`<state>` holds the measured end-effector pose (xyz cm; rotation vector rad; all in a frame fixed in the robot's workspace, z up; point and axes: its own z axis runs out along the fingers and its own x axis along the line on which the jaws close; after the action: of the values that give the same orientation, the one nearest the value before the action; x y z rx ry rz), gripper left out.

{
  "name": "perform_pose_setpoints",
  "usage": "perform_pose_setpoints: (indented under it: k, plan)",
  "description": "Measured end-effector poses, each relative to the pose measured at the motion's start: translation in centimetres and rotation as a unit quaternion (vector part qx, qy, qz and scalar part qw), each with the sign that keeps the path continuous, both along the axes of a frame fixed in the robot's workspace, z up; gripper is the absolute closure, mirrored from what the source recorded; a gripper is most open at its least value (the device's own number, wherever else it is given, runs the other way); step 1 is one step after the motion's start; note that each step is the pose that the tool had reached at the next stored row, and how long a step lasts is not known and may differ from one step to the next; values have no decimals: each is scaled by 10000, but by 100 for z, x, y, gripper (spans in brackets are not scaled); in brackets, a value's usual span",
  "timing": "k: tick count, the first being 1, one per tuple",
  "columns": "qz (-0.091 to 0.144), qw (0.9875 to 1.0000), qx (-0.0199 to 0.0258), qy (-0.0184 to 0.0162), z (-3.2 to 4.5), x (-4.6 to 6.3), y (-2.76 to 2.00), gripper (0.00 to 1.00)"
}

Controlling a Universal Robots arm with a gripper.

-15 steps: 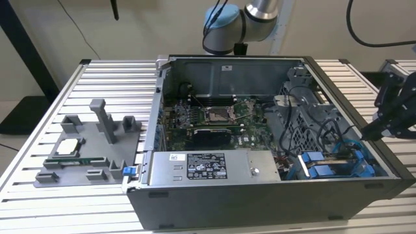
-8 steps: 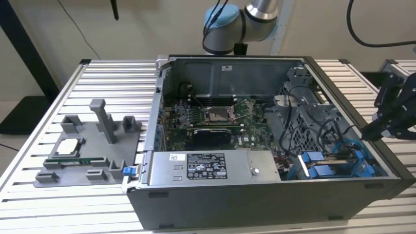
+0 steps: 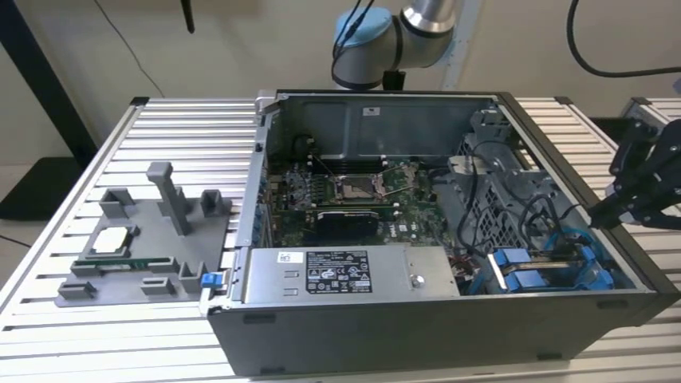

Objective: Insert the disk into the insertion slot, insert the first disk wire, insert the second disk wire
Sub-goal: 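Insert the second disk wire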

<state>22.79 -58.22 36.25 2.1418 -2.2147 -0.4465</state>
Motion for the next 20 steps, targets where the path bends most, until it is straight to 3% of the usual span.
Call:
perform_pose_setpoints:
  k: [1, 6, 11, 15, 20]
  plan:
    - [0, 10000, 19, 0, -2, -1, 0, 100]
    - [0, 10000, 93, 0, -6, -4, 1, 100]
    - [-4, 9999, 119, 0, 10, -30, -1, 100]
    - [-4, 9999, 158, 0, 76, -147, 0, 100]
    - [-4, 9999, 172, 0, 122, -367, 0, 100]
